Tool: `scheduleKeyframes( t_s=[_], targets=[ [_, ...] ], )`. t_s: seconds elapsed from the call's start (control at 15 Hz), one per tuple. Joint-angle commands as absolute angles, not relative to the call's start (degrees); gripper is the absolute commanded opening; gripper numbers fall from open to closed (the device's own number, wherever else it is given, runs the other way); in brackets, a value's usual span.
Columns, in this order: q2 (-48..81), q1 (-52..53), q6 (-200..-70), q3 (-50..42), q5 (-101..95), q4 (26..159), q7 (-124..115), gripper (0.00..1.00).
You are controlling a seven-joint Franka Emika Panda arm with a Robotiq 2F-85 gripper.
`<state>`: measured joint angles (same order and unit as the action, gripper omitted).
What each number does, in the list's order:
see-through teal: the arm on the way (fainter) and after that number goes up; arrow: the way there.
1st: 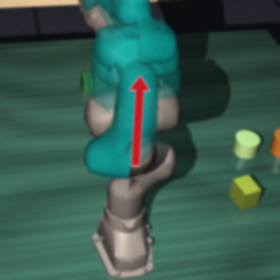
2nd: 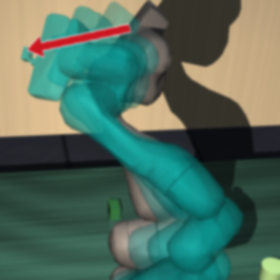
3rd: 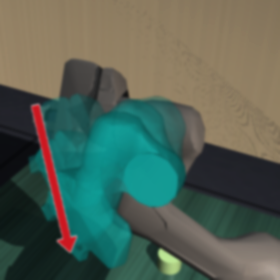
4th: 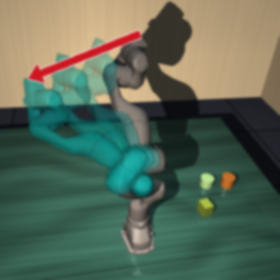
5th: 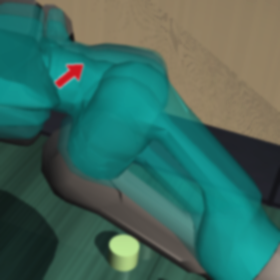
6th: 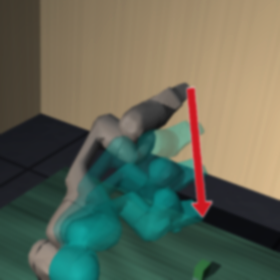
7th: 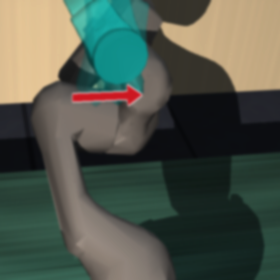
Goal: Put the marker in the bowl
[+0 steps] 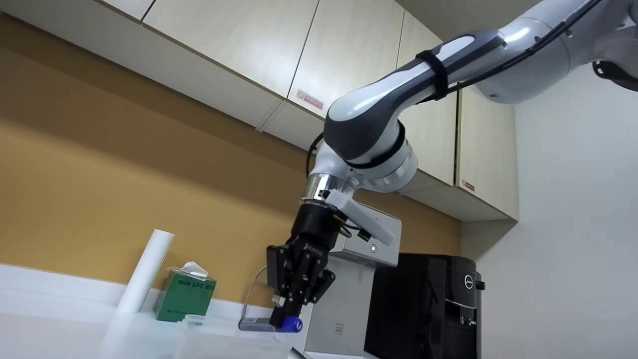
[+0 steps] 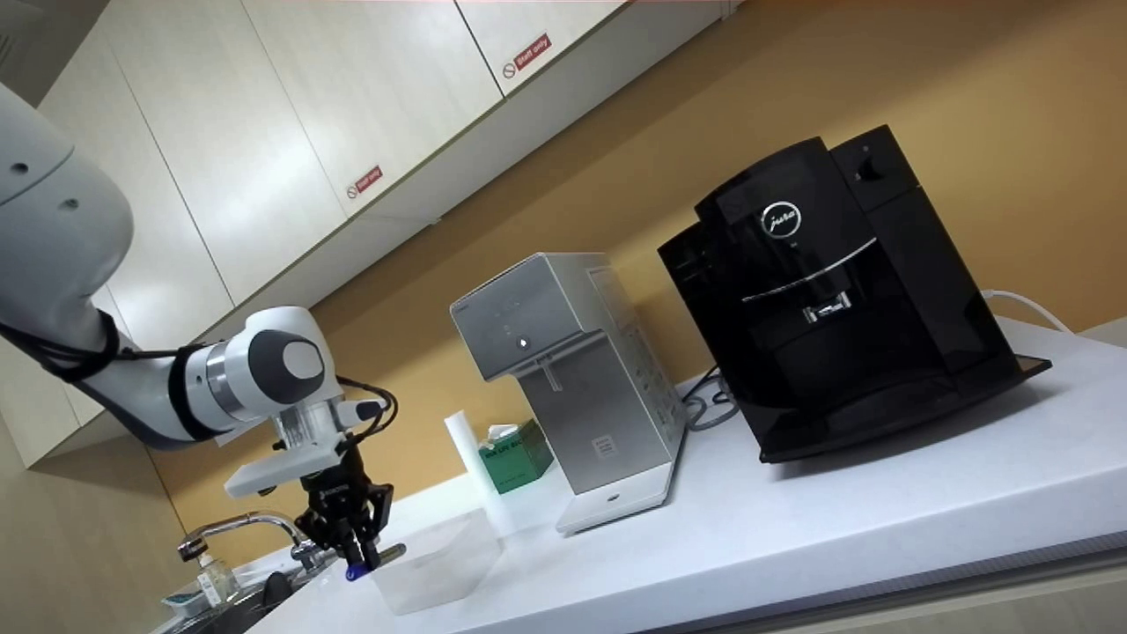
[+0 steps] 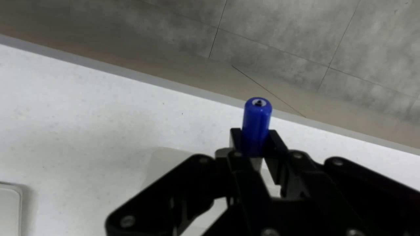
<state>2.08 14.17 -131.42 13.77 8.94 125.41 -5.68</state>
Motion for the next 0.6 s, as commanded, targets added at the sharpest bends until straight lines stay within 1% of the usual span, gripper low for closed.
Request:
scheduleKeyframes(
  t_s=[0.0, 0.53],
  targets=[
    [5.1, 14.1, -127.6, 13.8, 9.7, 120.2, -8.8, 0.05],
    [10.3, 14.4, -130.0, 12.9, 8.5, 115.9, -15.4, 0.05]
  ],
)
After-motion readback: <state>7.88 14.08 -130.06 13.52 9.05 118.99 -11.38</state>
